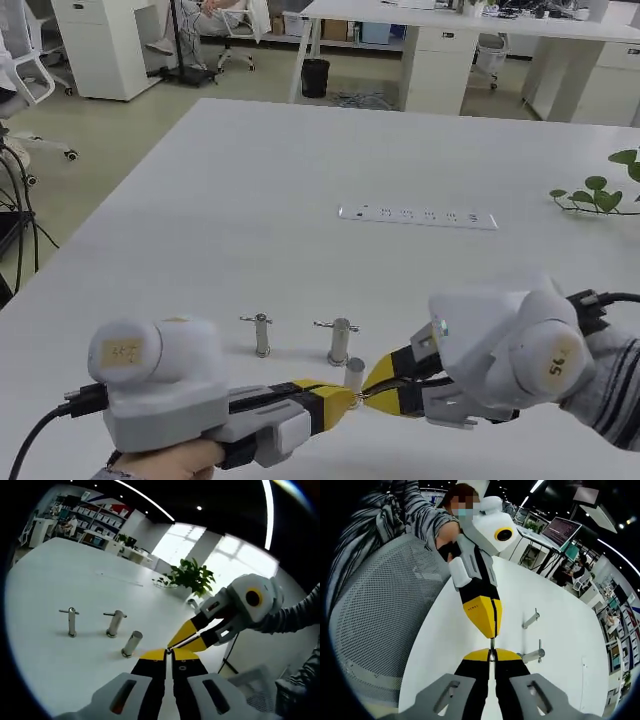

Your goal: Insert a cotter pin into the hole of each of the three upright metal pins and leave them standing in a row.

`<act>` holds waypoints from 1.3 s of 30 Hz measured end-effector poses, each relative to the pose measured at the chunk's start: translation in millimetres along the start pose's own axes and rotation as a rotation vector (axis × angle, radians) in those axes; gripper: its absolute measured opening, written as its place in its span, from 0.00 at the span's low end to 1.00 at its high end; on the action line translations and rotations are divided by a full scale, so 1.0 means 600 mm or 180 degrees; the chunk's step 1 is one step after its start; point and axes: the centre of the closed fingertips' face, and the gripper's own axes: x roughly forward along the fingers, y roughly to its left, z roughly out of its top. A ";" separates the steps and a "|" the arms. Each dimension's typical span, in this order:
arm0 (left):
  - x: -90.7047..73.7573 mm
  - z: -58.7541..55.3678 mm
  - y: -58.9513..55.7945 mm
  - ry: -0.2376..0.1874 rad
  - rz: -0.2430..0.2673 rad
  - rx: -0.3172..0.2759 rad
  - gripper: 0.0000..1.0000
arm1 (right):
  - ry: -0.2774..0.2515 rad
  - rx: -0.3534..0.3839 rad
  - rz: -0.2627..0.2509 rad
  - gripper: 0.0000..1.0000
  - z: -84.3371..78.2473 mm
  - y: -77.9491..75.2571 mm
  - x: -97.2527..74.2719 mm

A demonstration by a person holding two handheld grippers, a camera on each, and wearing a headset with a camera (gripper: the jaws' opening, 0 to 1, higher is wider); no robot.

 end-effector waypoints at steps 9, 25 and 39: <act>-0.003 0.002 -0.013 -0.0007 -0.0118 0.0618 0.00 | -0.0025 0.0218 0.0034 0.00 -0.004 0.000 -0.005; -0.013 0.003 -0.048 0.0057 -0.0519 0.1306 0.00 | -0.0370 0.0728 0.0326 0.01 0.007 0.024 -0.018; -0.013 -0.010 -0.047 0.0153 -0.0504 0.1452 0.00 | -0.0193 0.0555 0.0406 0.00 0.005 0.036 -0.021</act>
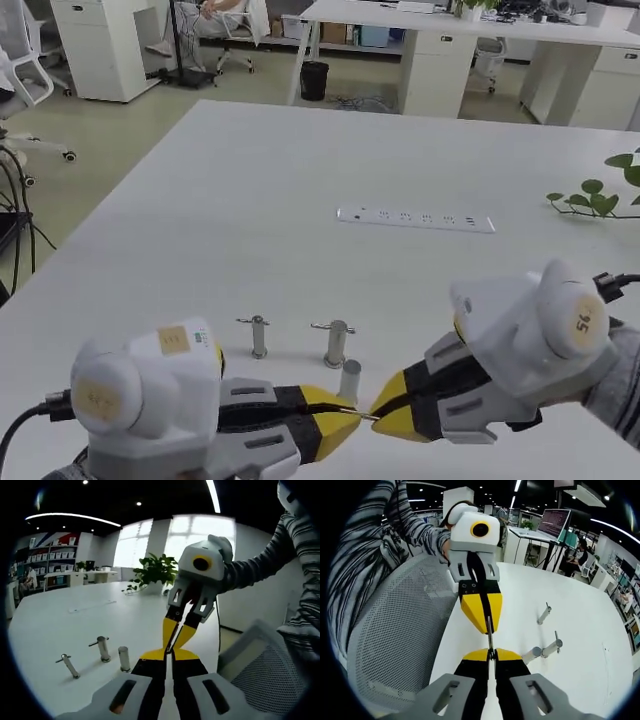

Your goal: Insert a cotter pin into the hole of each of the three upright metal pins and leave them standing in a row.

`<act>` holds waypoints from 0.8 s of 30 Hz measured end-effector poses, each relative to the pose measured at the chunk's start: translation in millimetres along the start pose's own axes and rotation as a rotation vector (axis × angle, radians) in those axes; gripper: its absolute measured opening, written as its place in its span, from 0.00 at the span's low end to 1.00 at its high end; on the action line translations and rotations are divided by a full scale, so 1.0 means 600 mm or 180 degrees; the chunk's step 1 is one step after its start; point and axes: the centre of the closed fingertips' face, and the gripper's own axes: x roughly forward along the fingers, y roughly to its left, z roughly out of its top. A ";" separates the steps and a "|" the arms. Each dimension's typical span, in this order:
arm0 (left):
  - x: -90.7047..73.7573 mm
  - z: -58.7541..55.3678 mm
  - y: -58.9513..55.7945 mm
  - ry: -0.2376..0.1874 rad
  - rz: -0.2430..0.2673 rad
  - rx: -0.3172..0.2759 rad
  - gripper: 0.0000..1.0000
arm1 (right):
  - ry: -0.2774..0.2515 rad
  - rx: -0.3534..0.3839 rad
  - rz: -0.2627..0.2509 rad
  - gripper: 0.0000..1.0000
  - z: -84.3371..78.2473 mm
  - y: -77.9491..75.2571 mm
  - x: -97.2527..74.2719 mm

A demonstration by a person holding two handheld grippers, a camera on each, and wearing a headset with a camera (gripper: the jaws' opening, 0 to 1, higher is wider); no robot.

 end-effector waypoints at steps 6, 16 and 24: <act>0.004 -0.015 0.017 0.0110 0.0192 0.0105 0.04 | 0.0193 -0.0157 -0.0200 0.00 -0.012 -0.019 -0.002; 0.017 -0.028 0.060 0.0128 0.0646 0.0200 0.23 | 0.0683 -0.0019 -0.0484 0.00 -0.069 -0.065 -0.004; 0.031 -0.039 0.089 0.0159 0.0918 0.0175 0.31 | 0.0883 0.0130 -0.0544 0.00 -0.105 -0.087 0.006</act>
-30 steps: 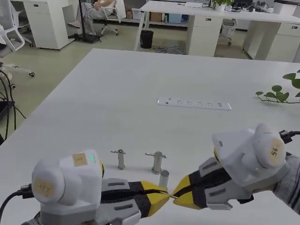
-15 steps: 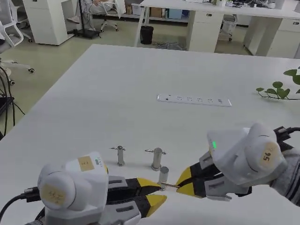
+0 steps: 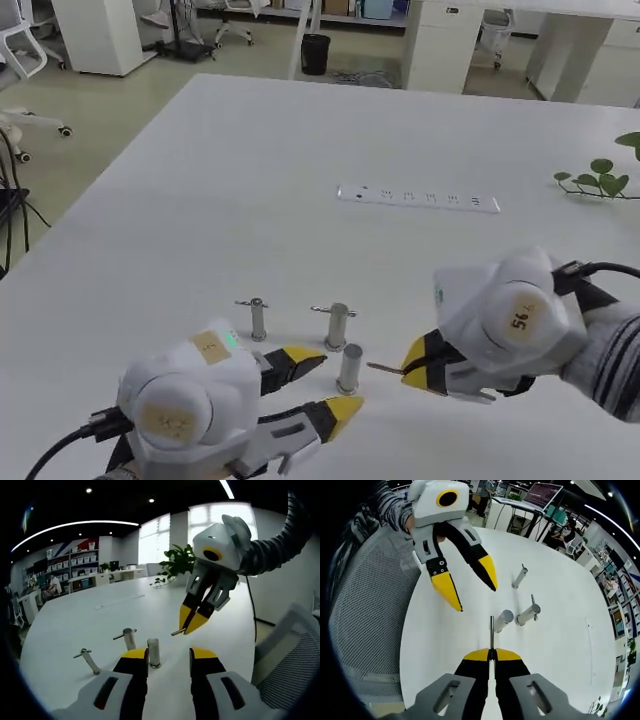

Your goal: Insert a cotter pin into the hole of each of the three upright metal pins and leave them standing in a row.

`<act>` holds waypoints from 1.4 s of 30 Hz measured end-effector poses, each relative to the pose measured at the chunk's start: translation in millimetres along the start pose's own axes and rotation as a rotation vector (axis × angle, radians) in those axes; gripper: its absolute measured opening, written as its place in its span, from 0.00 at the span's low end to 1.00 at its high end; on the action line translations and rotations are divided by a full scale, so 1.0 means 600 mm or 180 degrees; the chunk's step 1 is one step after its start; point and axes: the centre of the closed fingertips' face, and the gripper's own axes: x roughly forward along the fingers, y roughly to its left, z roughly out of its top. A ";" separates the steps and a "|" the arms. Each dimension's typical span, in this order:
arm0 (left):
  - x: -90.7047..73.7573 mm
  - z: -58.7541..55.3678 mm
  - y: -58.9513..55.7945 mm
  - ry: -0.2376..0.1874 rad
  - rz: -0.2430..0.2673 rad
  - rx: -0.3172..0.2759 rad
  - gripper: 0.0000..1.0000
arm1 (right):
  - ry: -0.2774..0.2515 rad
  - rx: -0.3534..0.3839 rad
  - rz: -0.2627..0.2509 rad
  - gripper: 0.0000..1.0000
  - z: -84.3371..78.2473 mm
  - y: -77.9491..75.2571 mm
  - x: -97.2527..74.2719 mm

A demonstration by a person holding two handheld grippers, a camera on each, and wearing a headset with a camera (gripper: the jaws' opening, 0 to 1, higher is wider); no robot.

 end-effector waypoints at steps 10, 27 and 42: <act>0.031 -0.013 0.024 0.0082 0.0242 -0.0070 0.30 | 0.0103 0.0160 -0.0043 0.00 -0.015 -0.021 0.019; 0.081 -0.052 0.038 0.0320 0.0421 -0.0228 0.21 | 0.0174 0.0152 0.0028 0.00 -0.026 -0.024 0.039; 0.104 -0.069 0.042 0.0427 0.0451 -0.0313 0.10 | 0.0158 0.0078 0.0045 0.00 -0.015 -0.028 0.042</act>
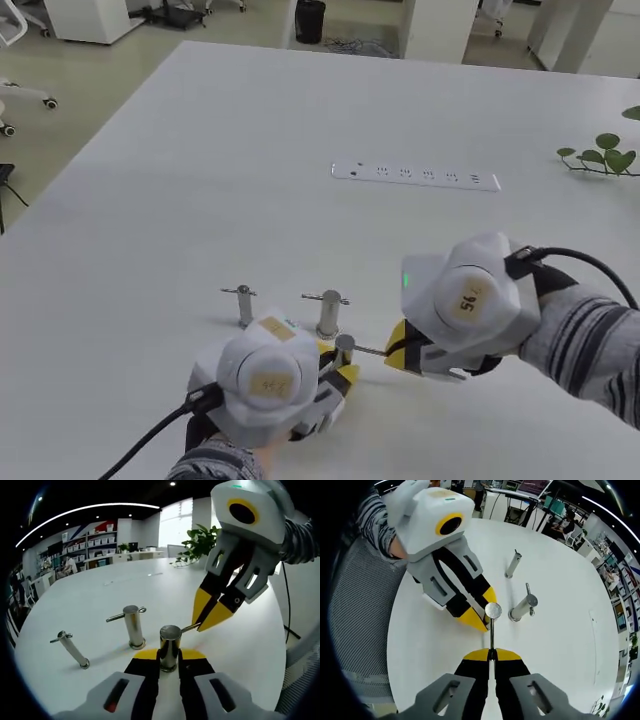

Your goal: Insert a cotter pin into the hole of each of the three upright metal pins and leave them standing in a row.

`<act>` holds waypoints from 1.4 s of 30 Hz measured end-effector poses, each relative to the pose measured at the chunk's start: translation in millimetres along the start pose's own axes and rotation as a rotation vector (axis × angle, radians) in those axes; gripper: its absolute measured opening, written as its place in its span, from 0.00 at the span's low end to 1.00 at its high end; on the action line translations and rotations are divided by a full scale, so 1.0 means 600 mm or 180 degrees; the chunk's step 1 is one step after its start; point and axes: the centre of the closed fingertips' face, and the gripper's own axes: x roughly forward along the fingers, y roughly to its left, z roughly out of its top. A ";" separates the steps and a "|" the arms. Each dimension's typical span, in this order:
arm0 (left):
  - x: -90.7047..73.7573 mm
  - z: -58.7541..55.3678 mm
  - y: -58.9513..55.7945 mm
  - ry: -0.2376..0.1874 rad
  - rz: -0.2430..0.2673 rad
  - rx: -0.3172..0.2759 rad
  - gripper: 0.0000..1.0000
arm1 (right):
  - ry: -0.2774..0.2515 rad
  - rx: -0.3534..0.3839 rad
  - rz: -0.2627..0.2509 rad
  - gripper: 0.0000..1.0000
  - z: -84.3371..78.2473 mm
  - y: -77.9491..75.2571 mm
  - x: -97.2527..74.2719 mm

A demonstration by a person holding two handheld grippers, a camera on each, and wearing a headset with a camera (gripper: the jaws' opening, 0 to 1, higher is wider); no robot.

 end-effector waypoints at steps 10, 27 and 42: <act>0.003 -0.002 0.000 -0.0006 0.0033 0.0066 0.10 | -0.0025 -0.0039 -0.0016 0.00 0.008 -0.003 -0.007; 0.005 -0.003 0.001 -0.0052 0.0112 0.0014 0.10 | -0.0146 -0.0083 -0.0040 0.00 0.027 -0.006 -0.001; 0.006 -0.002 0.002 -0.0061 0.0161 -0.0038 0.10 | -0.0217 -0.0140 -0.0063 0.00 0.046 -0.006 0.004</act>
